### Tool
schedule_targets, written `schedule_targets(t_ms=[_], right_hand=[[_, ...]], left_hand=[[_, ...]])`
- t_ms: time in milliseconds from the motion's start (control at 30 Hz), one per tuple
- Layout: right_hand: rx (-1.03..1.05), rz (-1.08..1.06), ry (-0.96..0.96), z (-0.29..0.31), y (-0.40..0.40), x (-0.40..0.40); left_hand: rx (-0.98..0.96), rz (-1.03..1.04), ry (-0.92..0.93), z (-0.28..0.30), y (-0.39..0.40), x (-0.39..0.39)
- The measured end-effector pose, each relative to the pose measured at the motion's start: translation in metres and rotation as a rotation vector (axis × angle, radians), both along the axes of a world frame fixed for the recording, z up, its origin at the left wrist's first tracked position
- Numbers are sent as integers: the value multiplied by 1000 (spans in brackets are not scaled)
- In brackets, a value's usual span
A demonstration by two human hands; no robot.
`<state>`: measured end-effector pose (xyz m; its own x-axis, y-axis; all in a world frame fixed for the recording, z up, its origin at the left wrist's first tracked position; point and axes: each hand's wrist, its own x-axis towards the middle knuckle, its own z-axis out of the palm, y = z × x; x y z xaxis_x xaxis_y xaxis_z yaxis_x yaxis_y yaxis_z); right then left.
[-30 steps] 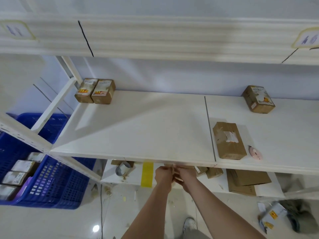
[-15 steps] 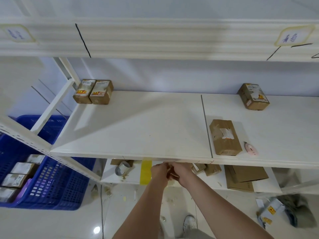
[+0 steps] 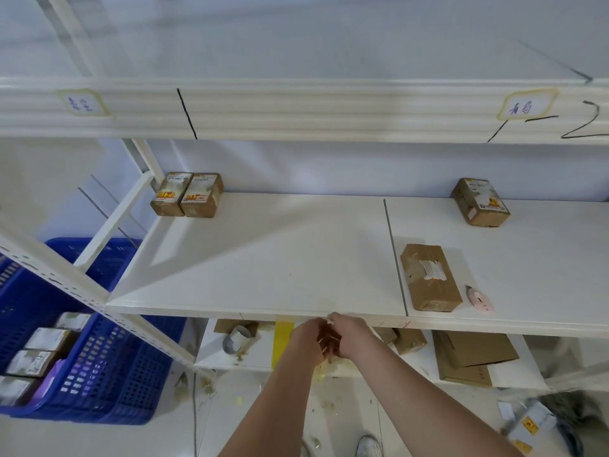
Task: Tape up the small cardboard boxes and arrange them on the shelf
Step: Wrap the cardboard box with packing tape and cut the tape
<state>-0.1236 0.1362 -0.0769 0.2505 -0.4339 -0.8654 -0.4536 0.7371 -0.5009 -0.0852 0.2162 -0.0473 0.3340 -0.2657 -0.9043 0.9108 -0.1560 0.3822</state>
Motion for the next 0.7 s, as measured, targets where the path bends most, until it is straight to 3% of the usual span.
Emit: schedule_targets(t_ms=[167, 500, 700], right_hand=[[-27, -74, 61, 3, -1, -1], [-1, 1, 35, 6, 1, -8], [-144, -80, 129, 20, -3, -6]], left_hand=[[-6, -13, 33, 10, 0, -4], [-39, 29, 120, 11, 6, -8], [15, -187, -75, 15, 13, 7]])
